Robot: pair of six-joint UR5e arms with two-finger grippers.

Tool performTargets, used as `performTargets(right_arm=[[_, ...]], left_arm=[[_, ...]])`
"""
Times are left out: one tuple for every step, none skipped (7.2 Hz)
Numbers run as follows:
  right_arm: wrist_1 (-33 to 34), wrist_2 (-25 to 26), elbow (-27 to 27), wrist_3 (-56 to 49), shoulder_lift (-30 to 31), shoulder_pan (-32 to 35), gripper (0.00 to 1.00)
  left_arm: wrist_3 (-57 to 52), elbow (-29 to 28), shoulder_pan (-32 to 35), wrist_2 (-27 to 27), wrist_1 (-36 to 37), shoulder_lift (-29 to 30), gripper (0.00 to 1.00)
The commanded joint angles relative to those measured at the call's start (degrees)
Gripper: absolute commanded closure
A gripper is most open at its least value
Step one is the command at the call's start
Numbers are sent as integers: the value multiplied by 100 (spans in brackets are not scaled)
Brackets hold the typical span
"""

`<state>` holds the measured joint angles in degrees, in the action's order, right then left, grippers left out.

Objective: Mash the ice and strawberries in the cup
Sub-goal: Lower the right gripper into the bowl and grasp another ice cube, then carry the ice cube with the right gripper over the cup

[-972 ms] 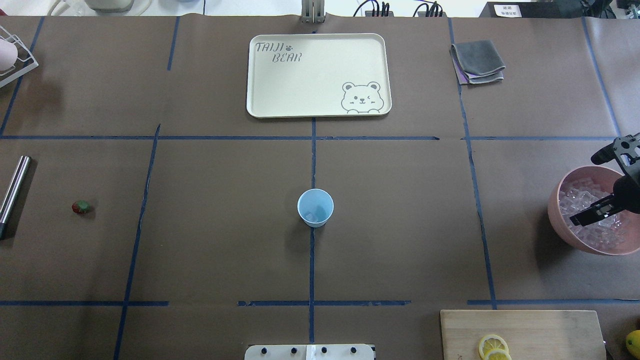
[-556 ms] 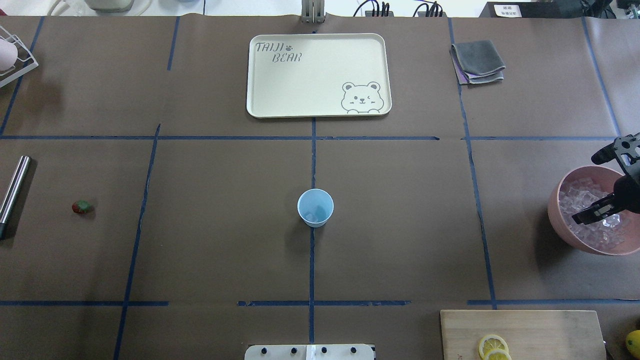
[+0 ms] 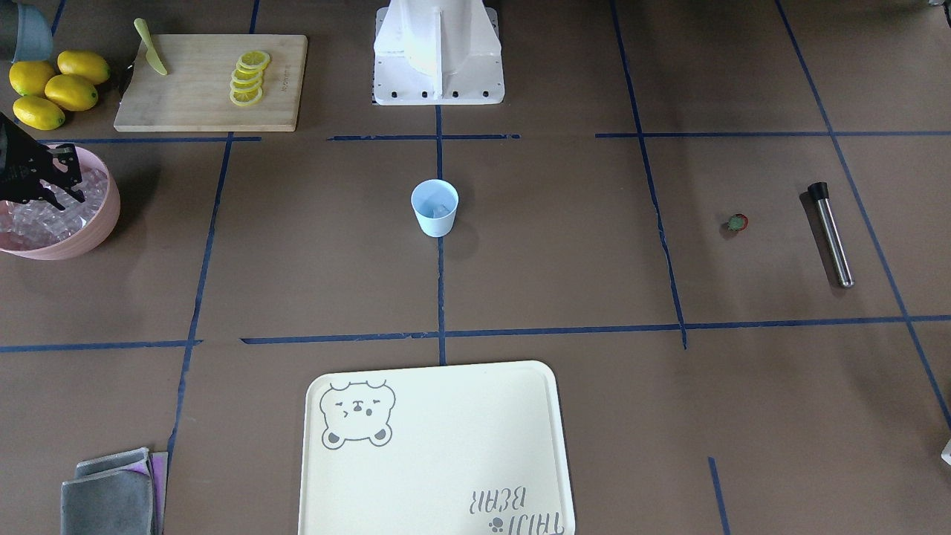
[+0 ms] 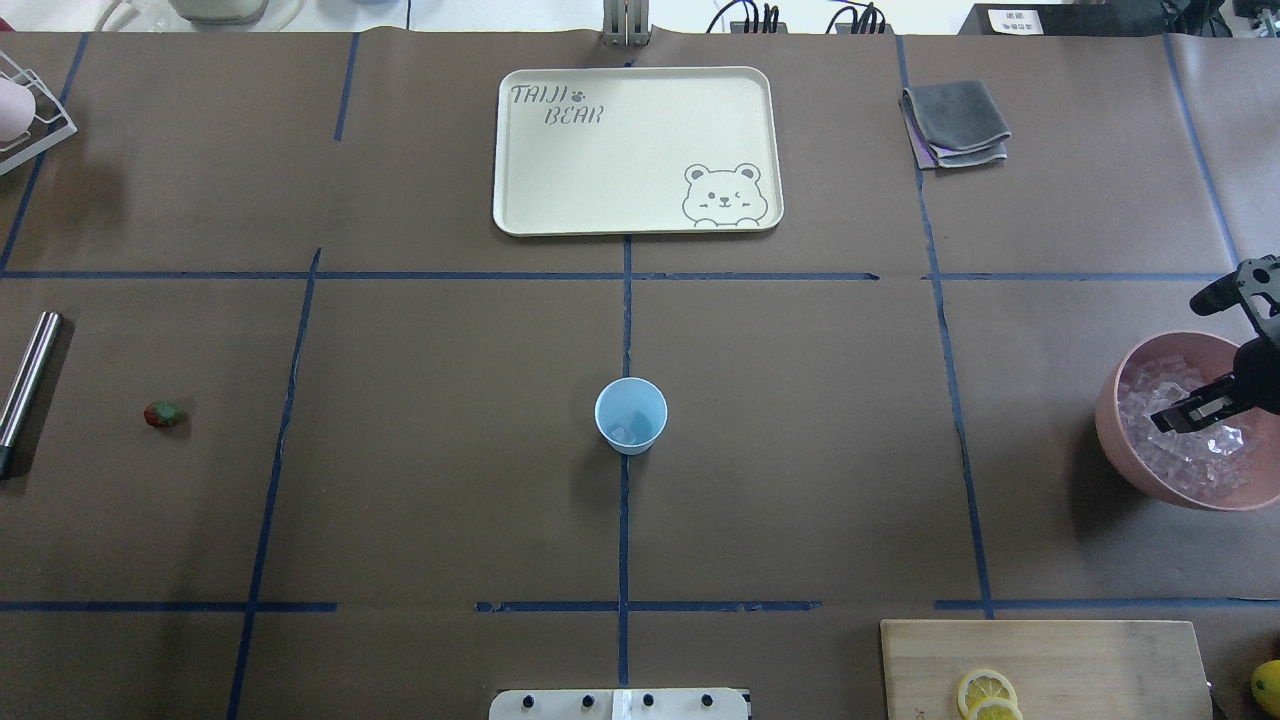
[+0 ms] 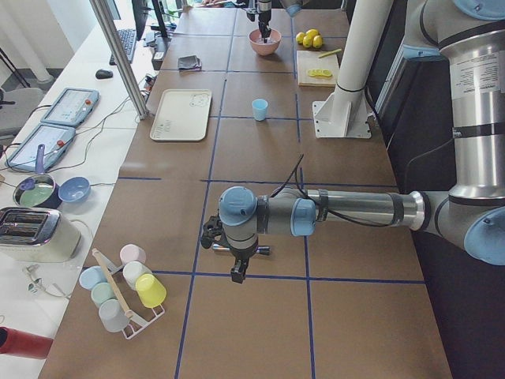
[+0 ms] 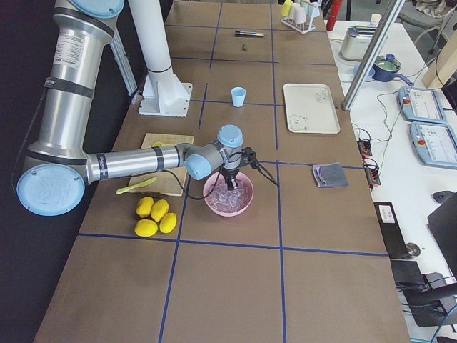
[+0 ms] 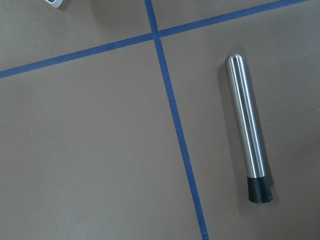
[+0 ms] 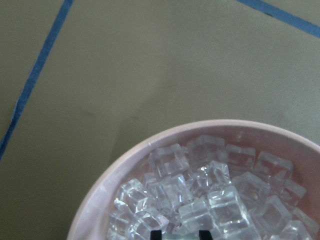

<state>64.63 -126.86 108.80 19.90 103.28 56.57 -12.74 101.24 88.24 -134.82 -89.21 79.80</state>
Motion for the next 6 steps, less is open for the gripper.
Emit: performTargets(right_arm=[[659, -75, 568, 363, -201, 135, 90], [1231, -76, 798, 1123, -707, 152, 92], [1385, -32, 792, 2122, -1287, 109, 96], [1508, 38, 791, 3055, -1875, -196, 97], [1901, 326, 774, 3752, -2525, -756, 96], [2783, 842, 756, 4194, -3393, -1240, 96]], left_arm=[[0, 1, 0, 0, 0, 0, 0], [0, 1, 0, -9, 0, 0, 0], [0, 9, 0, -9, 9, 0, 0], [0, 9, 0, -9, 9, 0, 0], [0, 9, 0, -9, 0, 0, 0], [0, 18, -9, -9, 0, 0, 0]])
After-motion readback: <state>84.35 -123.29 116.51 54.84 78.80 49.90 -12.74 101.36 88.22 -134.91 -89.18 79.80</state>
